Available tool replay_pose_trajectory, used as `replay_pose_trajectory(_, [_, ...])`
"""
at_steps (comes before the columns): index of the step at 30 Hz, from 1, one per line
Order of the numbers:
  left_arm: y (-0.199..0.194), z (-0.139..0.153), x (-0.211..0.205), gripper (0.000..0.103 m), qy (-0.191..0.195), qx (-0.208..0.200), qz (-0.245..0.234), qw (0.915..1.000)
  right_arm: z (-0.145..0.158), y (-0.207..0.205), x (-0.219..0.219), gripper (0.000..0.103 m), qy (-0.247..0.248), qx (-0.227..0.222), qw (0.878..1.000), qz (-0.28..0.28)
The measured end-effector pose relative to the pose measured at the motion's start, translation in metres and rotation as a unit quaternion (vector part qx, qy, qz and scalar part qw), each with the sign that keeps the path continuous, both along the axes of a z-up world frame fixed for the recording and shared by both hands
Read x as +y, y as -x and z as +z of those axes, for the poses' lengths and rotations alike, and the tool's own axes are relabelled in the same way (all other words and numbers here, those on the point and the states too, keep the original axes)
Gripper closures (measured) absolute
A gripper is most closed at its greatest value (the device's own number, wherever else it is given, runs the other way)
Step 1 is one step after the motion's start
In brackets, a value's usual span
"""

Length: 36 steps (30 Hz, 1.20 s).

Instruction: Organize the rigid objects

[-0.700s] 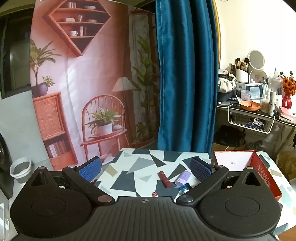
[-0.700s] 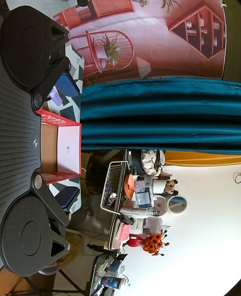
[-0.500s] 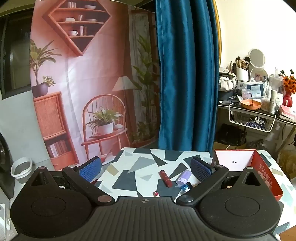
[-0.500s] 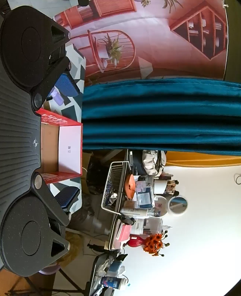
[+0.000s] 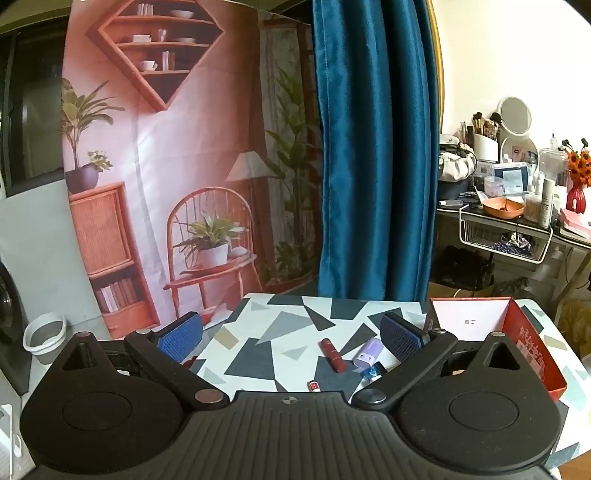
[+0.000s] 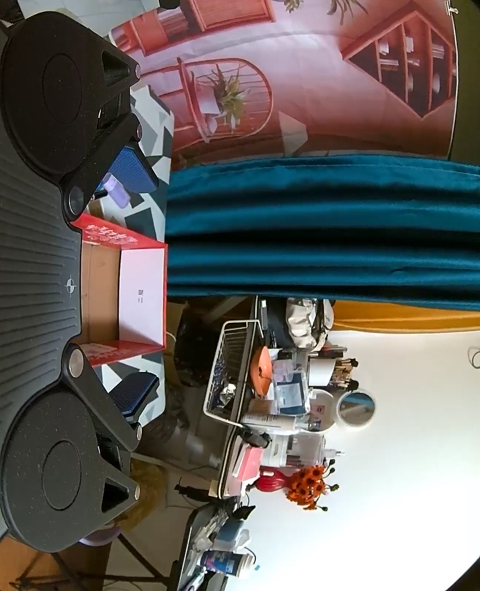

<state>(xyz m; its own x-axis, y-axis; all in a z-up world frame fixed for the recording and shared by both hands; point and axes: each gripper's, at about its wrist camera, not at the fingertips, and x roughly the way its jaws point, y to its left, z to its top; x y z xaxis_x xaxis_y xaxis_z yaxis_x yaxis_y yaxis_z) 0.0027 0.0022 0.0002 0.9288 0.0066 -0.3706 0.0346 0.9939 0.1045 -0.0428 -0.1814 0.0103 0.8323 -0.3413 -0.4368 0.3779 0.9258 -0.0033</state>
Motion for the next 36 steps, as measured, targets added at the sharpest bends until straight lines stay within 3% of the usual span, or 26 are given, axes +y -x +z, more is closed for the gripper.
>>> replay_pose_trajectory(36, [-0.0014,-0.0010,-0.0011,0.000,0.000,0.004,0.009,1.0000,0.0022,-0.0003,-0.0004,0.000,0.003,0.000,1.000,-0.007])
